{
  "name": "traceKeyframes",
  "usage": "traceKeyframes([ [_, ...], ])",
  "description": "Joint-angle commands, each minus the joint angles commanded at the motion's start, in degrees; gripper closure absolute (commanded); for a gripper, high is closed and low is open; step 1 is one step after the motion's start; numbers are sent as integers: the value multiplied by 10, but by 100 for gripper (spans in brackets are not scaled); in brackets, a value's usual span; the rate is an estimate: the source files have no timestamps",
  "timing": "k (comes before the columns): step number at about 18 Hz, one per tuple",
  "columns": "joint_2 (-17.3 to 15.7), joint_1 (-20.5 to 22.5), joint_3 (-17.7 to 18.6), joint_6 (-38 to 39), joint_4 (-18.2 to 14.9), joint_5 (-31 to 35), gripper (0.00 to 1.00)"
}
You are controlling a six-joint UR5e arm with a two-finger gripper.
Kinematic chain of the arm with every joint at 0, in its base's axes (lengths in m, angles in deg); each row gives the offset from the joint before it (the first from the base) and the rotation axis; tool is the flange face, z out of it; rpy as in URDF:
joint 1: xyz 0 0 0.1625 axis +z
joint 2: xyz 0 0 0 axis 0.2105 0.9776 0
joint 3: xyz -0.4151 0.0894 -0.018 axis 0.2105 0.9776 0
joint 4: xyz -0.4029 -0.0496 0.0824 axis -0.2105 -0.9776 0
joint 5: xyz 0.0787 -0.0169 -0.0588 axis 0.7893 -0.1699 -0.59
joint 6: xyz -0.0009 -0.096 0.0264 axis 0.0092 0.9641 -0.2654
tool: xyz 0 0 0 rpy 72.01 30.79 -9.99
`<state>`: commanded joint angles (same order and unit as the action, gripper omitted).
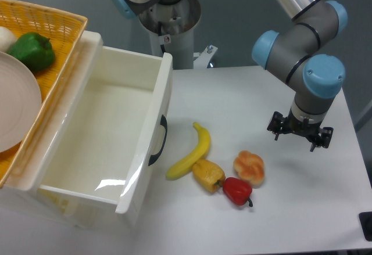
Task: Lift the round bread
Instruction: 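Move the open gripper down toward the round orange bread roll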
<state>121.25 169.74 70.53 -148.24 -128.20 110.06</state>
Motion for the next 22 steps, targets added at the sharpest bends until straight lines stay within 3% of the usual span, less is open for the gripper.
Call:
traceKeyframes([
  [7, 18, -3, 10, 8, 9, -3, 0],
  [12, 12, -3, 47, 27, 31, -5, 0],
  [17, 17, -6, 45, 103, 46, -34, 0],
  [22, 24, -24, 43, 118, 48, -55, 0],
])
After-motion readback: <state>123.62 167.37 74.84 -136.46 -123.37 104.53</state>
